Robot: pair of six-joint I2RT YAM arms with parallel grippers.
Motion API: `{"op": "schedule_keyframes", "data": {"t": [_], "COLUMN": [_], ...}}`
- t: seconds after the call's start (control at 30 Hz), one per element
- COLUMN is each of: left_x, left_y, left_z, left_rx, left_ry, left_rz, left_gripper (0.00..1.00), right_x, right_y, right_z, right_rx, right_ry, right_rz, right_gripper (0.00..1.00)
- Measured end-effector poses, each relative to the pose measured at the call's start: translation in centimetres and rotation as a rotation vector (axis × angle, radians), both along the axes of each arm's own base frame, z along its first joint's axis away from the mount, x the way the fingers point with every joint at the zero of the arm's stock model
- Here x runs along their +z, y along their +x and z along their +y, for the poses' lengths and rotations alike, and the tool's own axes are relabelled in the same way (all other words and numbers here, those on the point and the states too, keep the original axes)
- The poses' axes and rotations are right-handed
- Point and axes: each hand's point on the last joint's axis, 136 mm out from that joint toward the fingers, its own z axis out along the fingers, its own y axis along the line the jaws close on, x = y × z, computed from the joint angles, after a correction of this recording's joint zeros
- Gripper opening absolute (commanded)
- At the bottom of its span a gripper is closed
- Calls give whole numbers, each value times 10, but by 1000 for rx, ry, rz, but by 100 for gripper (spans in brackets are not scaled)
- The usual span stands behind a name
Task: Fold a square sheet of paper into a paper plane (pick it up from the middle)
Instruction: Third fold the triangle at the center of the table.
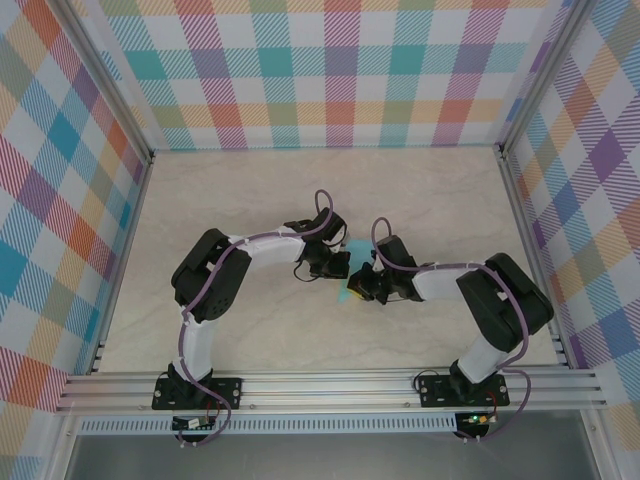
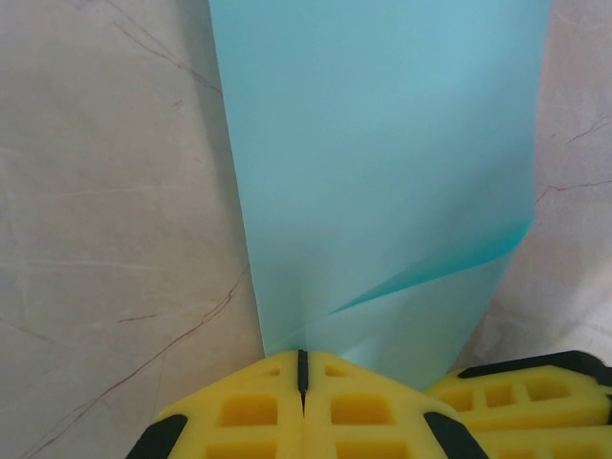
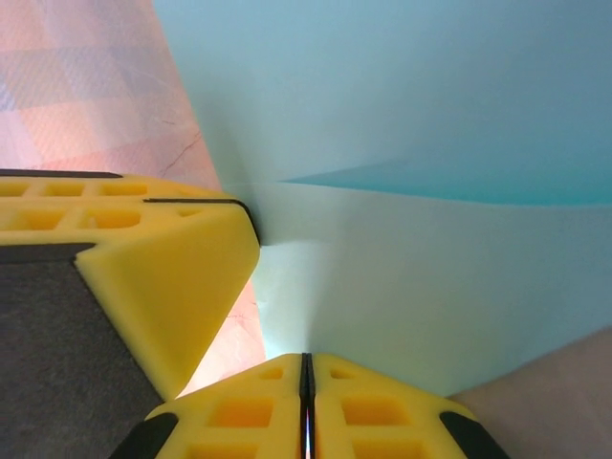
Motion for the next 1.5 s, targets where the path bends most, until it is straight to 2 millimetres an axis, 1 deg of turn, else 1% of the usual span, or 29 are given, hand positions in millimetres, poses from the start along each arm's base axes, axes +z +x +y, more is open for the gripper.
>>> {"op": "schedule_keyframes", "data": {"t": [0.2, 0.3, 0.47, 0.67, 0.87, 0.97, 1.1, 1.33, 1.5], "left_x": [0, 0, 0, 0, 0, 0, 0, 0, 0], "left_y": [0, 0, 0, 0, 0, 0, 0, 0, 0], "left_z": [0, 0, 0, 0, 0, 0, 0, 0, 0], "left_rx": [0, 0, 0, -4, -6, -6, -6, -6, -6], "left_ry": [1, 1, 1, 3, 3, 3, 3, 3, 3], "left_rz": [1, 1, 1, 1, 0, 0, 0, -1, 0], "left_gripper": [0, 0, 0, 0, 0, 0, 0, 0, 0], "right_x": [10, 10, -5, -3, 7, 5, -5, -4, -4], "right_y": [26, 32, 30, 34, 46, 48, 46, 47, 48], "right_z": [-22, -26, -29, -35, -48, -50, -50, -52, -58], "right_rx": [-57, -60, -53, -54, -89, -90, -84, -81, -87], "right_ry": [4, 2, -13, 1, 20, 24, 17, 15, 5], "right_rz": [-37, -43, -6, 2, -27, -27, -3, -13, -15], "right_gripper": [10, 9, 9, 10, 10, 9, 9, 10, 10]}}
